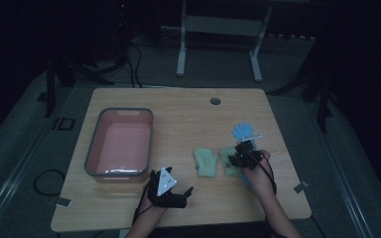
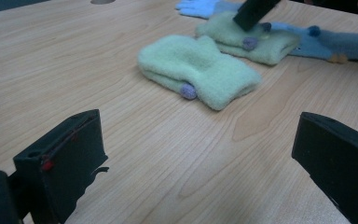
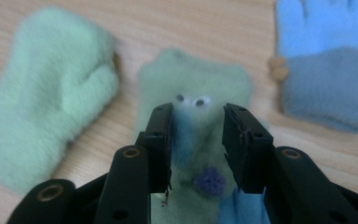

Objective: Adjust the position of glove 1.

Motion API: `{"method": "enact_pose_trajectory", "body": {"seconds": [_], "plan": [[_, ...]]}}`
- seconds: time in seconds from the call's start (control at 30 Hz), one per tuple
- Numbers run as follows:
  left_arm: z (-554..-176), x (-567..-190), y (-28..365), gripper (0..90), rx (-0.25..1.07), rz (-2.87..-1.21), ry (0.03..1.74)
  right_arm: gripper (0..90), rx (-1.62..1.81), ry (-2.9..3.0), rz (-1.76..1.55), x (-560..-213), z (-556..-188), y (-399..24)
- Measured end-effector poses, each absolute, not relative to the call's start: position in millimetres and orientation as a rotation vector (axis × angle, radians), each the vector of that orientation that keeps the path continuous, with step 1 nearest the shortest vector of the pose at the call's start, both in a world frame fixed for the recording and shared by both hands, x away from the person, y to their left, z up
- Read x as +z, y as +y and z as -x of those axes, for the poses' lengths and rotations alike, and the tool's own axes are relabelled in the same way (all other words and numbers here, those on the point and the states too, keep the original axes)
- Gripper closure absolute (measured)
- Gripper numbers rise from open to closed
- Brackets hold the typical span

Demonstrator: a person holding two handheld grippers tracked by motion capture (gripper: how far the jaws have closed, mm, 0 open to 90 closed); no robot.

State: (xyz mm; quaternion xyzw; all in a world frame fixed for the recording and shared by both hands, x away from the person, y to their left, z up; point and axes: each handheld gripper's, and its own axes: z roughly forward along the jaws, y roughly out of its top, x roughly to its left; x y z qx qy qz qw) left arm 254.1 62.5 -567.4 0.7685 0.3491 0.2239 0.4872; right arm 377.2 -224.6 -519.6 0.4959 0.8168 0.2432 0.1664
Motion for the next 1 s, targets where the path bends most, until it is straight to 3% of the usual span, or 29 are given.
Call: {"method": "enact_pose_trajectory", "body": {"seconds": [0.23,0.37,0.63,0.83,1.0], "plan": [[-254,-567,62,2.7,0.546,-1.873,0.849,67.0,0.685,2.320,-1.422,-534,-376,-224],[-254,-567,63,2.7,0.544,-1.873,0.850,82.3,0.698,2.301,-1.411,-534,-374,-222],[-254,-567,62,2.7,0.543,-1.876,0.847,84.2,0.743,2.267,-1.427,-515,-370,-220],[-254,-567,62,2.7,0.545,-1.874,0.846,84.2,0.868,2.255,-1.366,-474,-360,-208],[-254,-567,62,2.7,0.549,-1.876,0.848,84.2,0.907,2.251,-1.378,-460,-355,-193]]}}
